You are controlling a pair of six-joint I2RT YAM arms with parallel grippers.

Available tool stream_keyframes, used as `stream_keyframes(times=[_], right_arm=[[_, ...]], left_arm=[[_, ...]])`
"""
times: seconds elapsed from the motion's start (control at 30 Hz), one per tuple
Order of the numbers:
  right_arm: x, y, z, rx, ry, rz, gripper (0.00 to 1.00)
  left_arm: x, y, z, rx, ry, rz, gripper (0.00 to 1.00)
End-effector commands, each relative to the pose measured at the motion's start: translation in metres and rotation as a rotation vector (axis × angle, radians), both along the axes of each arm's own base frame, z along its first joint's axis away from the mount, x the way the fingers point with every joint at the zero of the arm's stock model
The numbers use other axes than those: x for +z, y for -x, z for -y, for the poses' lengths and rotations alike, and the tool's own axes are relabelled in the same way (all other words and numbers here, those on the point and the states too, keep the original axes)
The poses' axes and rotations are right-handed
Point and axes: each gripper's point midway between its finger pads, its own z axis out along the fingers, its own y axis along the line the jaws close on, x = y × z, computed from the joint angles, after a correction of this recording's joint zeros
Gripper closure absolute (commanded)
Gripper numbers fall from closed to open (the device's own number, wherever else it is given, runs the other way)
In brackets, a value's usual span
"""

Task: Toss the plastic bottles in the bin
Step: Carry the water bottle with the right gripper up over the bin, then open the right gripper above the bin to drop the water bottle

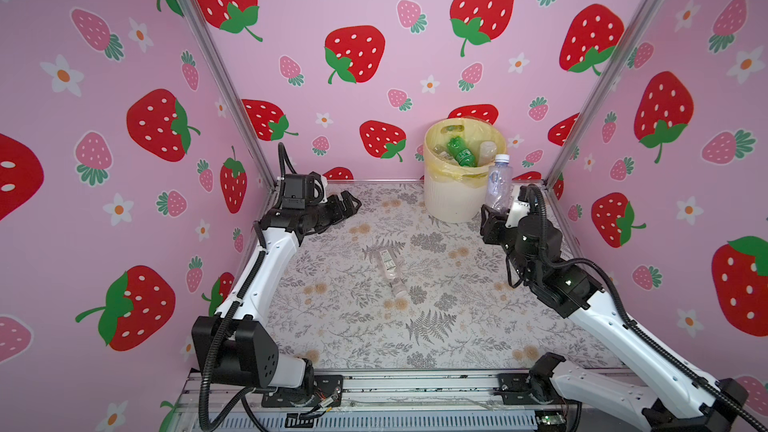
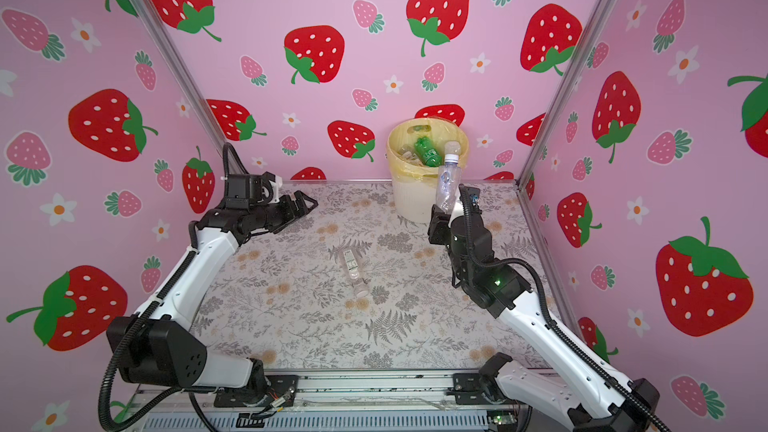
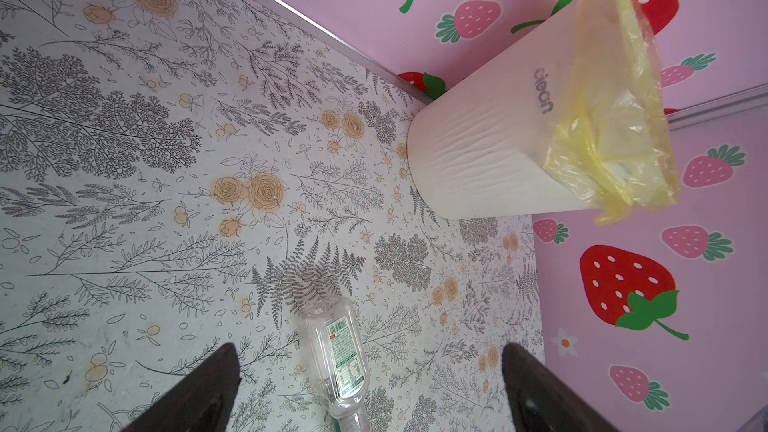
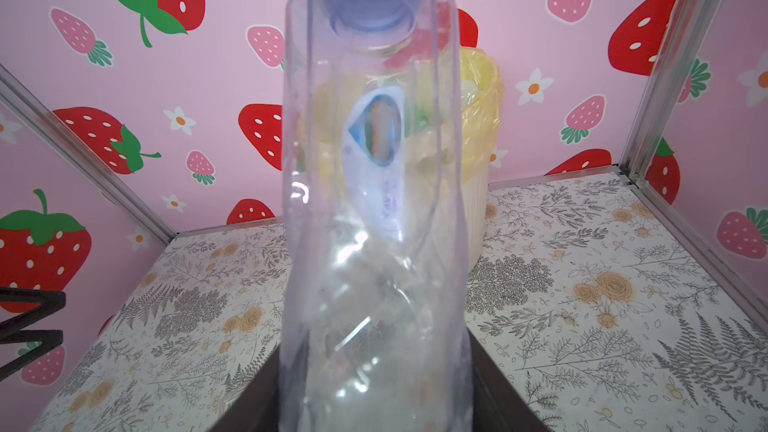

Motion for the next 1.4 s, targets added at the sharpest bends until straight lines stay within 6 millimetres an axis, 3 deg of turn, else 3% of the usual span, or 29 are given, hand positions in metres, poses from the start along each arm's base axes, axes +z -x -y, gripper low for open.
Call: stream_keyframes(times=[0.0,0.17,0.27,0.37,0.47,0.53,0.6,0.63,0.7,0.9,1.13,1.37], right_arm=[[0.008,-0.008,0.004,-0.029,0.004,0.011,0.45],[0.035,-0.031,-0.008,-0.015,0.015,0.038,0.45],[0.049,-0.057,-0.01,-0.035,0.017,0.049,0.45],[0.069,-0.103,-0.014,-0.049,0.016,0.075,0.45],[0.073,-0.171,-0.015,-0.046,0.024,0.035,0.37],[0.069,-0.21,-0.025,0.013,0.012,-0.029,0.25],[0.066,-0.225,-0.029,0.015,0.031,-0.073,0.07],[0.065,-0.226,-0.032,0.026,0.038,-0.078,0.0],[0.061,-0.22,-0.032,0.039,0.028,-0.081,0.01],[0.06,-0.163,-0.013,0.055,-0.039,-0.016,0.01],[0.023,-0.11,0.014,0.035,-0.021,-0.074,0.01],[-0.014,-0.074,0.038,-0.018,-0.004,-0.131,0.01]], left_arm=[[0.0,0.002,0.001,-0.008,0.023,0.0,0.0],[0.002,0.002,0.001,-0.006,0.021,0.005,0.0],[0.003,0.002,-0.002,0.003,0.022,0.007,0.0],[0.003,0.002,-0.003,0.005,0.031,0.006,0.0],[0.003,0.002,-0.002,0.005,0.039,0.004,0.0],[0.003,0.002,-0.003,0.006,0.04,0.003,0.0],[0.004,0.002,-0.004,0.008,0.038,0.007,0.0],[0.005,0.003,-0.005,0.011,0.036,0.009,0.0],[0.007,0.003,-0.006,0.014,0.032,0.016,0.0],[0.008,0.002,-0.008,0.022,0.064,0.016,0.01],[0.005,0.001,-0.007,0.019,0.096,-0.002,0.01],[0.005,0.001,-0.009,0.026,0.085,0.005,0.01]])
